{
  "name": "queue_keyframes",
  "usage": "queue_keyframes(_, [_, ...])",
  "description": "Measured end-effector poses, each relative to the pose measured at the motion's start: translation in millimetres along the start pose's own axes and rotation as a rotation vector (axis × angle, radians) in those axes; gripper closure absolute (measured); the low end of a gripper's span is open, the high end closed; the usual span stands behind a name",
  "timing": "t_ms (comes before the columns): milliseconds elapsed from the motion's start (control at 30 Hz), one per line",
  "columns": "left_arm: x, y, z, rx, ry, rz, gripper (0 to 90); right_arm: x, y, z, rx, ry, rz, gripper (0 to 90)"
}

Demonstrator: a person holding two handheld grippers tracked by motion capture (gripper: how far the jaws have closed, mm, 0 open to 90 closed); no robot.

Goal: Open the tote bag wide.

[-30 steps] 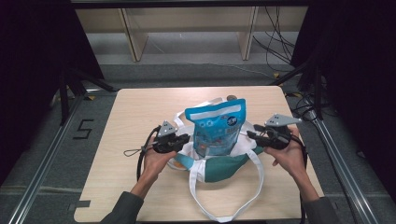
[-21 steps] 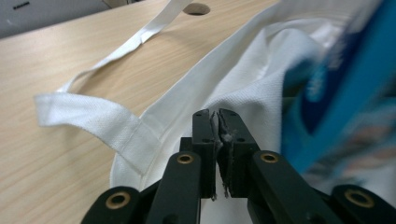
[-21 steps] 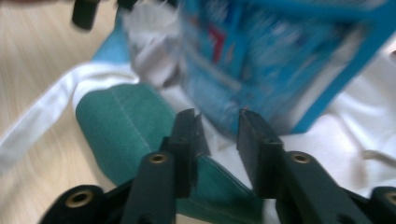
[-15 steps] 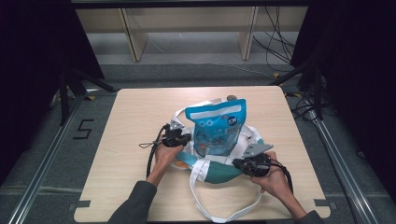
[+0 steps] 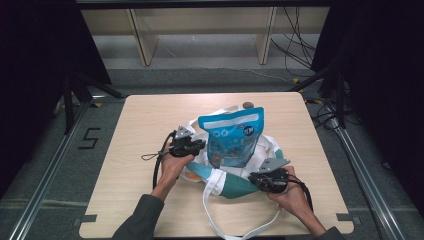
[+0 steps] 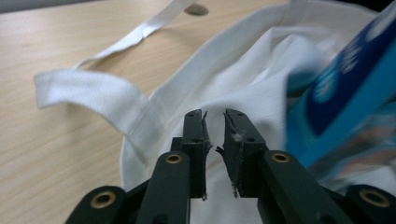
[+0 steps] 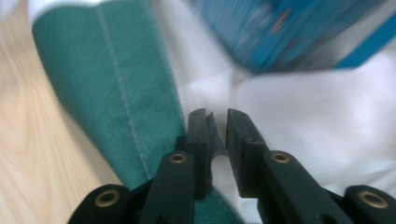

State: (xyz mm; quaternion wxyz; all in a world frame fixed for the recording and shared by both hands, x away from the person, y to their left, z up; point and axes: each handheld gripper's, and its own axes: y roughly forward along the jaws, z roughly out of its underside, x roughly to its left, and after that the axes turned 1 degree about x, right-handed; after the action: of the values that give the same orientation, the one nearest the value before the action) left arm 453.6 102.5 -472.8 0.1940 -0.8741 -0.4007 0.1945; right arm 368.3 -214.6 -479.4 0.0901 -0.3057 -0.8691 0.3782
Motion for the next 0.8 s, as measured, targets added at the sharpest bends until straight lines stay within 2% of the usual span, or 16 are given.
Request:
queue_keyframes(100, [1.8,-17.5,-9.2,-0.061,-0.043,0.039,75.6,-4.0,-5.2,0.1,-0.035,0.024,0.001,76.6])
queue_keyframes(133, [1.1,-24.0,-11.4,-0.074,-0.049,0.04,75.7,-5.1,-5.6,0.8,-0.045,0.026,0.0,76.2])
queue_keyframes(167, [0.5,-30.6,-12.6,-0.078,-0.031,0.038,75.8,-5.3,-6.3,0.8,-0.039,0.036,-0.003,75.9])
queue_keyframes(267, [-8.3,-49.6,-6.1,-0.058,0.017,0.06,76.7,-5.4,-9.2,-0.5,-0.062,0.041,0.005,75.8])
queue_keyframes(300, [-12.3,-53.1,-2.2,-0.05,0.003,0.066,76.7,-5.9,-11.1,-1.4,-0.073,0.038,0.01,75.8])
queue_keyframes(367, [-22.7,-60.0,10.6,-0.03,0.011,0.104,77.0,-6.4,-14.7,-2.6,-0.081,0.043,0.015,76.3])
queue_keyframes(400, [-27.8,-62.1,17.1,-0.011,0.026,0.118,77.0,-4.3,-17.1,-2.9,-0.083,0.068,0.013,76.3])
queue_keyframes(467, [-35.9,-64.0,29.3,0.007,0.038,0.144,76.3,-6.3,-23.3,-3.7,-0.108,0.048,0.019,76.2])
queue_keyframes(500, [-39.5,-64.2,34.7,0.027,0.035,0.15,75.5,-5.9,-26.7,-3.9,-0.118,0.047,0.019,76.3])
queue_keyframes(567, [-42.0,-59.9,43.7,0.049,0.06,0.16,73.2,-4.3,-32.1,-3.1,-0.12,0.053,0.011,76.2])
queue_keyframes(633, [-41.8,-51.4,50.9,0.073,0.079,0.16,72.9,-2.7,-31.2,0.6,-0.091,0.043,-0.012,76.2])
queue_keyframes(733, [-43.3,-37.1,59.2,0.081,0.046,0.143,75.2,-0.2,-16.5,9.2,-0.018,0.017,-0.01,78.4])
queue_keyframes(800, [-43.5,-28.7,60.4,0.081,0.073,0.141,77.9,0.6,-6.2,11.7,0.029,0.016,0.001,79.5])
